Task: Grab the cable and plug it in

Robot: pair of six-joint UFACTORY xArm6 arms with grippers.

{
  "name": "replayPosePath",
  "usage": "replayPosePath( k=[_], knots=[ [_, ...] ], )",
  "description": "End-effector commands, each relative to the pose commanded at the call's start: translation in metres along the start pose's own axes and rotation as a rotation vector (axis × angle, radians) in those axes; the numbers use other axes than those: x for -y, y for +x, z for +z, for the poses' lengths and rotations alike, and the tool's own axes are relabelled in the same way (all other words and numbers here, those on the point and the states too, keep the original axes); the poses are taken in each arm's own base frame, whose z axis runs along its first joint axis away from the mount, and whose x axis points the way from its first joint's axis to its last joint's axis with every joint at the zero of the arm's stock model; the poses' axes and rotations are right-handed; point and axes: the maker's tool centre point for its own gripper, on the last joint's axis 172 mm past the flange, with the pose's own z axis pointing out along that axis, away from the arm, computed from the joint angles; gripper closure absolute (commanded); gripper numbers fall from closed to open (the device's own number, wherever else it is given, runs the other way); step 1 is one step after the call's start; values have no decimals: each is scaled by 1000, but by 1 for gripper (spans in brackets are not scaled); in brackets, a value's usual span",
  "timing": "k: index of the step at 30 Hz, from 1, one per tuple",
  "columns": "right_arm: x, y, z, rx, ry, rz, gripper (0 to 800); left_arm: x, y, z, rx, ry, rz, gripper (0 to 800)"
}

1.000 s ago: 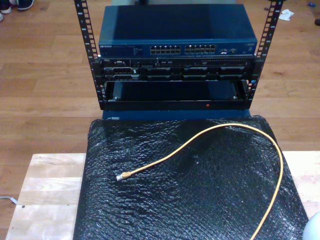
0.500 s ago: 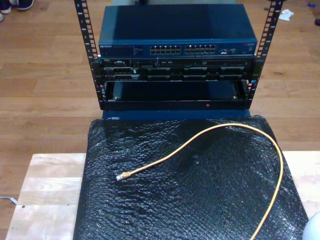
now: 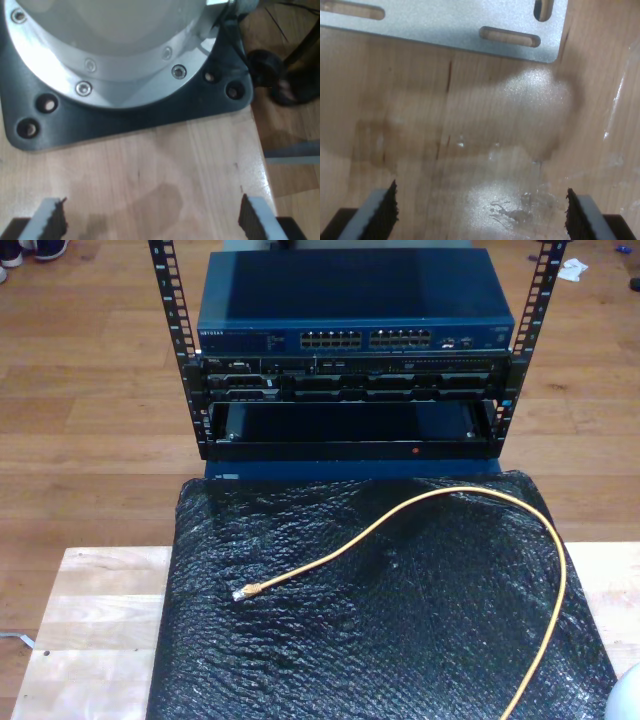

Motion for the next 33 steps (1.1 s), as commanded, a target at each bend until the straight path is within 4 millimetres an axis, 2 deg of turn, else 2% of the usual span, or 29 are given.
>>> replayPosePath(
  k=[33],
  knots=[
    [0, -5, -6, 20, 2, 3, 3, 0, 0, 0, 2, 0, 0, 0]
  ],
)
